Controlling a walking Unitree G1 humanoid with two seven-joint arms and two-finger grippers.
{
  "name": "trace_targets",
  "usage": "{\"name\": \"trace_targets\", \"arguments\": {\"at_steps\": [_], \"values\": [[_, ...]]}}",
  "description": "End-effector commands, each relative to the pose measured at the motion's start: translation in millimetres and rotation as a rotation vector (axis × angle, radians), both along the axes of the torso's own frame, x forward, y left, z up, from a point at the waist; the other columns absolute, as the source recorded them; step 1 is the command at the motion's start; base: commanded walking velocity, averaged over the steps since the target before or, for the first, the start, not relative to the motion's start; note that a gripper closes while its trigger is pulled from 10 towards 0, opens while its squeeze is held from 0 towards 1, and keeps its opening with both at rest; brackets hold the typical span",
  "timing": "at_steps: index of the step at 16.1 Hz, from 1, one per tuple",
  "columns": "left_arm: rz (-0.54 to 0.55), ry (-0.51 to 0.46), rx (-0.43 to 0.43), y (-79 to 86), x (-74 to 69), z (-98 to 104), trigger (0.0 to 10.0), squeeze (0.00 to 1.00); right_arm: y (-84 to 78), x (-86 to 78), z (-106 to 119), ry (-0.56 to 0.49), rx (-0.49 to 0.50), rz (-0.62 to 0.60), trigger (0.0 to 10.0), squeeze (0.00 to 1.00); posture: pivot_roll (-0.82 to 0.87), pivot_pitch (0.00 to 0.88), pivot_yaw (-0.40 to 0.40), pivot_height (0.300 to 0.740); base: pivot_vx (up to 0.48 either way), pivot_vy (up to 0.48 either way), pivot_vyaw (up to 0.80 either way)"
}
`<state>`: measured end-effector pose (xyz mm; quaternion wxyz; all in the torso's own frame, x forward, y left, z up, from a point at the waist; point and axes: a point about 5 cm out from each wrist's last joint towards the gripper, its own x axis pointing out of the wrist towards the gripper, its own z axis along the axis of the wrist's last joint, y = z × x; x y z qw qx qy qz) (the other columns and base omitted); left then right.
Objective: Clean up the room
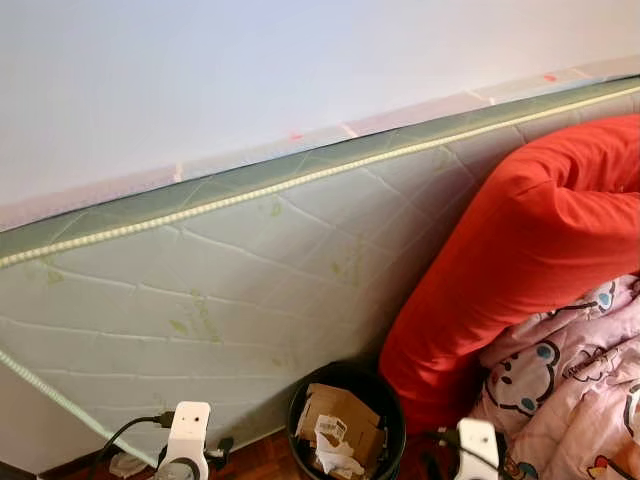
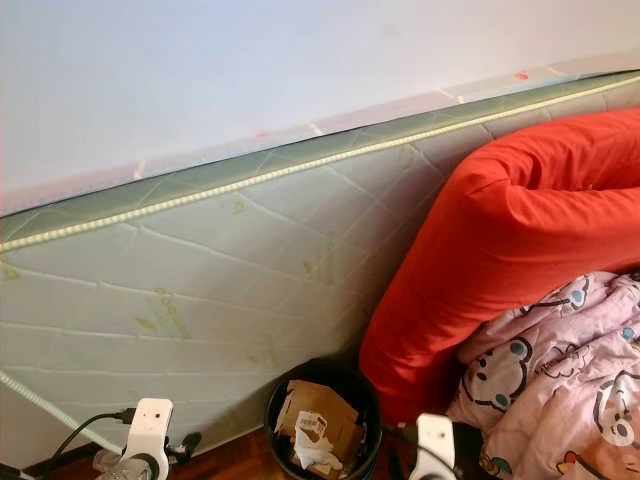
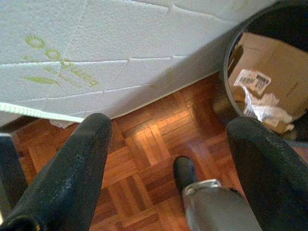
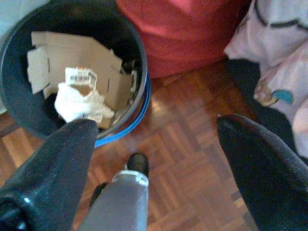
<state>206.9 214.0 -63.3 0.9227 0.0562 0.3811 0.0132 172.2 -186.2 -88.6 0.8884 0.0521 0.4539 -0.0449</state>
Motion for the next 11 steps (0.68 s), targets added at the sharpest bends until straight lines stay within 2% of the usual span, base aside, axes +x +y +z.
{"name": "trace_targets", "arguments": {"at_steps": [1, 3, 5, 9, 11], "values": [[-0.007, 0.040, 0.018, 6.3, -4.4, -2.2, 10.0, 0.00, 0.3, -3.5, -1.6, 0.010, 0.002, 0.006, 10.0, 0.00, -0.03, 0.004, 0.015, 0.740, 0.000, 0.000, 0.00], [0.042, 0.024, 0.006, 10.0, -1.8, -0.1, 10.0, 0.00, -7.2, -7.9, -2.2, 0.010, -0.001, -0.020, 10.0, 0.00, -0.05, 0.017, 0.018, 0.740, 0.000, 0.000, 0.00], [0.077, 0.034, -0.018, 5.0, -3.2, -2.5, 10.0, 0.00, -16.3, -23.2, -6.8, 0.042, -0.023, -0.025, 10.0, 0.00, -0.05, 0.031, 0.004, 0.740, 0.000, 0.000, 0.00], [0.095, 0.062, -0.017, 0.4, -12.4, -8.7, 10.0, 0.00, -11.3, -40.5, -13.4, 0.083, -0.014, 0.012, 10.0, 0.00, -0.05, 0.035, 0.003, 0.740, 0.000, 0.000, 0.00], [0.090, 0.087, -0.005, 0.8, -19.5, -12.4, 10.0, 0.00, -10.3, -35.1, -11.7, 0.070, -0.016, 0.022, 10.0, 0.00, -0.04, 0.036, 0.002, 0.740, 0.000, 0.000, 0.00]]}}
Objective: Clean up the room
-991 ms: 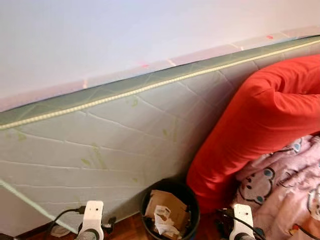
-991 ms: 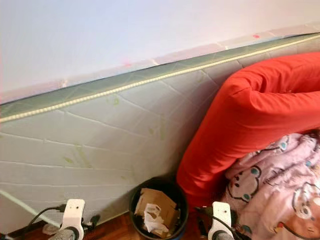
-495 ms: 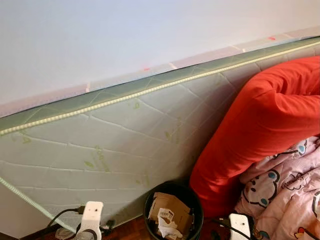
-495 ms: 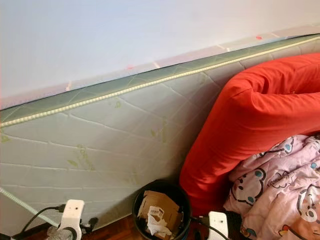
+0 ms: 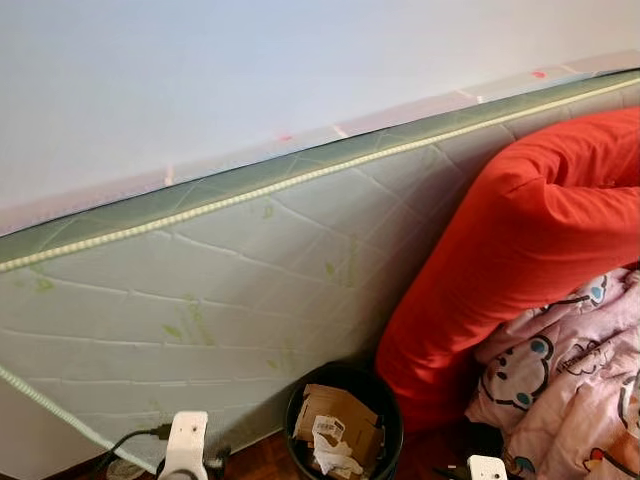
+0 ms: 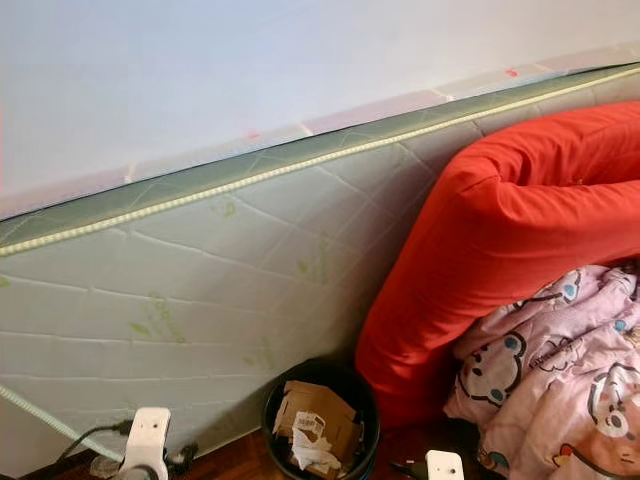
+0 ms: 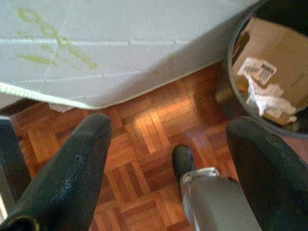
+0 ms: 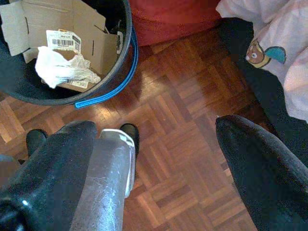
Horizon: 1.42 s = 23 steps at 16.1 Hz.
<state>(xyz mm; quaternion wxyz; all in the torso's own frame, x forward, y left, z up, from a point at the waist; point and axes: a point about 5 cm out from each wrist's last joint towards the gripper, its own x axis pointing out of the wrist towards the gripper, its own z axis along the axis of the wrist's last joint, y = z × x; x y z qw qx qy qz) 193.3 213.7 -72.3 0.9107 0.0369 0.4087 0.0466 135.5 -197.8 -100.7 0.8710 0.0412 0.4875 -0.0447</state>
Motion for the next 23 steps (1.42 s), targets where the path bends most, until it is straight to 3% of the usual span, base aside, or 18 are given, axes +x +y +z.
{"name": "trace_targets", "arguments": {"at_steps": [1, 6, 23], "values": [[0.016, 0.039, 0.008, 2.3, -8.1, -4.3, 10.0, 0.00, 1.5, 2.8, 0.9, -0.012, -0.001, 0.008, 10.0, 0.00, -0.04, 0.036, 0.002, 0.740, 0.000, 0.000, 0.00], [0.021, 0.067, 0.003, 2.2, -16.9, -8.7, 10.0, 0.00, 2.1, 1.2, 0.4, -0.010, -0.001, 0.018, 10.0, 0.00, -0.05, 0.026, 0.008, 0.740, 0.000, 0.000, 0.00], [-0.001, 0.078, -0.005, -2.2, -15.8, -9.4, 10.0, 0.00, 2.6, 3.5, 0.8, -0.001, -0.005, 0.042, 10.0, 0.00, -0.04, 0.067, 0.001, 0.740, 0.000, 0.000, 0.00]]}}
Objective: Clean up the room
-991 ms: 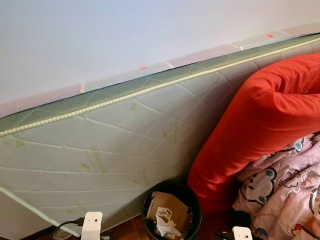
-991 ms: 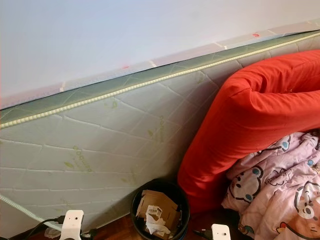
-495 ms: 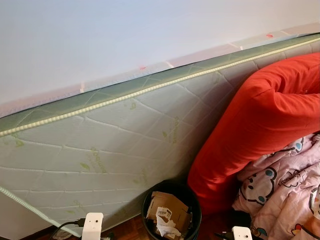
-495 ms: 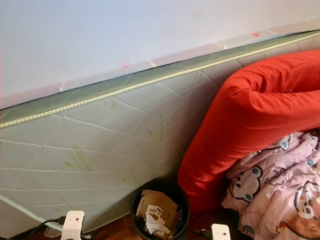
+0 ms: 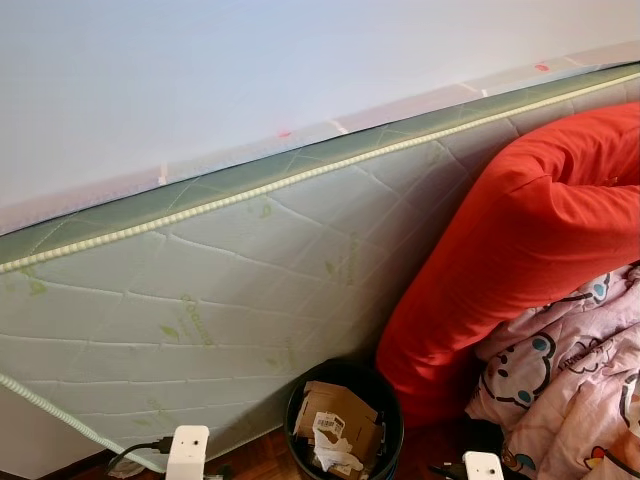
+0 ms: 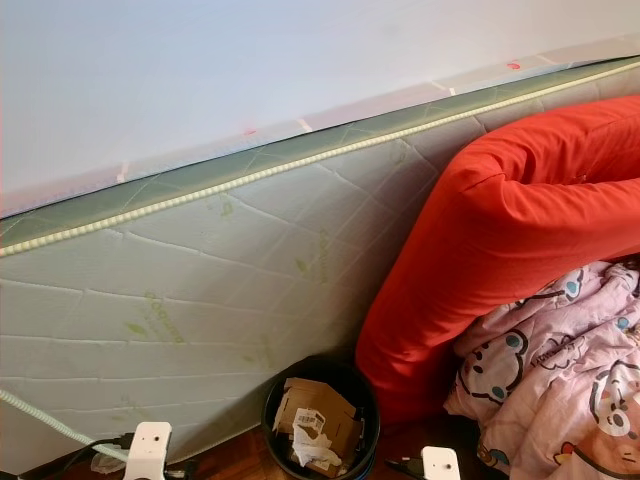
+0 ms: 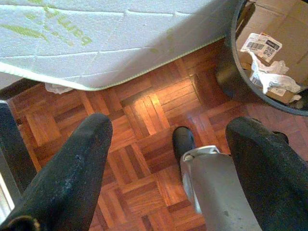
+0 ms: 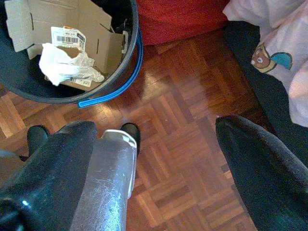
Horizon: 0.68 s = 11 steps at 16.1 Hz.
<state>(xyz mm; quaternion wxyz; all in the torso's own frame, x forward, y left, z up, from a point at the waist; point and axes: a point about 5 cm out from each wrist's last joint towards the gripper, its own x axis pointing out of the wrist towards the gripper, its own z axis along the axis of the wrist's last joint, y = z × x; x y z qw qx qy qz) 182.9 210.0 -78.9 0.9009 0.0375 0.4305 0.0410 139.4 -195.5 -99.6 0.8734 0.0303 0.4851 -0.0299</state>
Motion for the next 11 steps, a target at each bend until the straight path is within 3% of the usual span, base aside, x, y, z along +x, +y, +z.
{"name": "trace_targets", "arguments": {"at_steps": [1, 8, 11], "values": [[0.007, 0.030, 0.000, 1.3, -5.6, -3.0, 10.0, 0.00, 0.2, -0.4, -0.3, 0.007, -0.001, 0.006, 10.0, 0.00, -0.04, 0.069, -0.001, 0.740, 0.000, 0.000, 0.00], [0.007, 0.029, -0.005, 0.1, -5.8, -3.2, 10.0, 0.00, 0.7, 1.1, 0.2, 0.002, 0.002, 0.013, 10.0, 0.00, -0.04, 0.072, -0.002, 0.740, 0.000, 0.000, 0.00], [0.006, 0.026, -0.005, 0.0, -4.9, -2.8, 10.0, 0.00, 1.0, 1.6, 0.3, 0.001, 0.003, 0.016, 10.0, 0.00, -0.04, 0.071, -0.002, 0.740, -0.245, 0.000, 0.00]]}}
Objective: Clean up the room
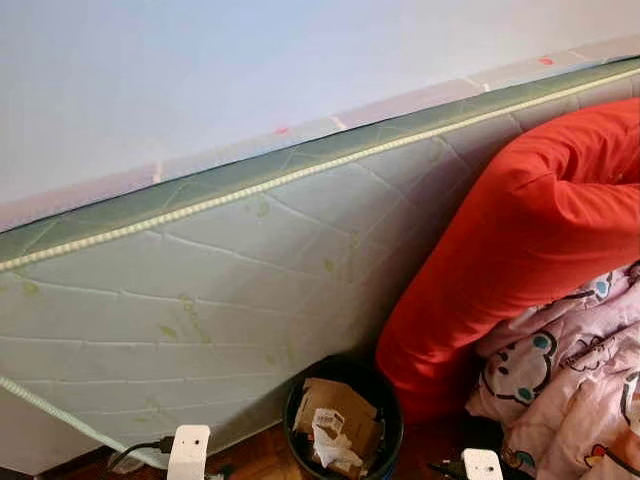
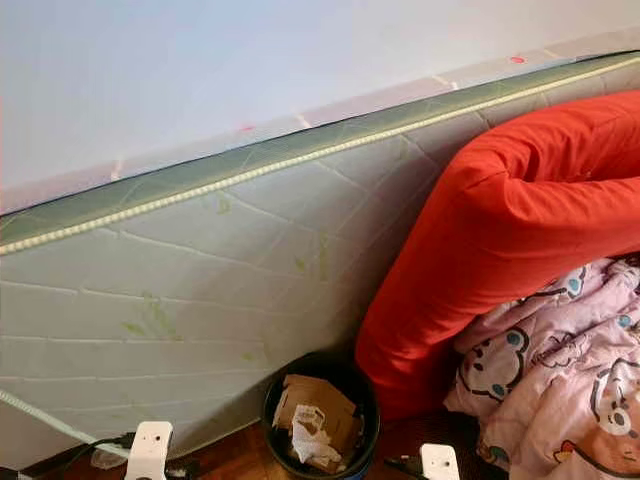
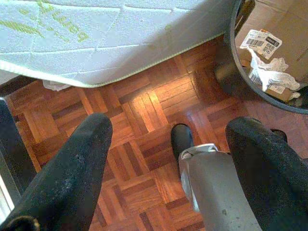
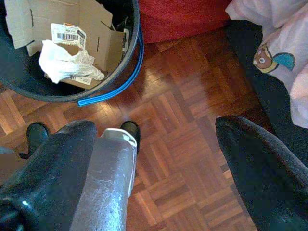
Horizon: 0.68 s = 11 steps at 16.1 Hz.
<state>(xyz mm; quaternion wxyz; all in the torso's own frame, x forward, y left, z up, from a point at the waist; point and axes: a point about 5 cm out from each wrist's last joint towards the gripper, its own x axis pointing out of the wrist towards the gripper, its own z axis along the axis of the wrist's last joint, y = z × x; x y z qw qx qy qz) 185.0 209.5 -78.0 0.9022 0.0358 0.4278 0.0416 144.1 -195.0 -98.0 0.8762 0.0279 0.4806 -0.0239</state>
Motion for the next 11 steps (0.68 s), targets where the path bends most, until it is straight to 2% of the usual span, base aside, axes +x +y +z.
{"name": "trace_targets", "arguments": {"at_steps": [1, 11], "values": [[0.004, 0.031, -0.002, 0.5, -6.9, -3.7, 10.0, 0.00, 0.5, -3.1, -1.3, 0.012, 0.001, 0.003, 10.0, 0.00, -0.04, 0.071, -0.002, 0.740, -0.251, 0.000, 0.00], [0.003, 0.026, -0.005, 0.3, -6.1, -3.2, 10.0, 0.00, 0.2, -2.7, -1.1, 0.013, -0.002, 0.017, 10.0, 0.00, -0.04, 0.072, -0.006, 0.740, -0.272, 0.000, 0.00]]}}
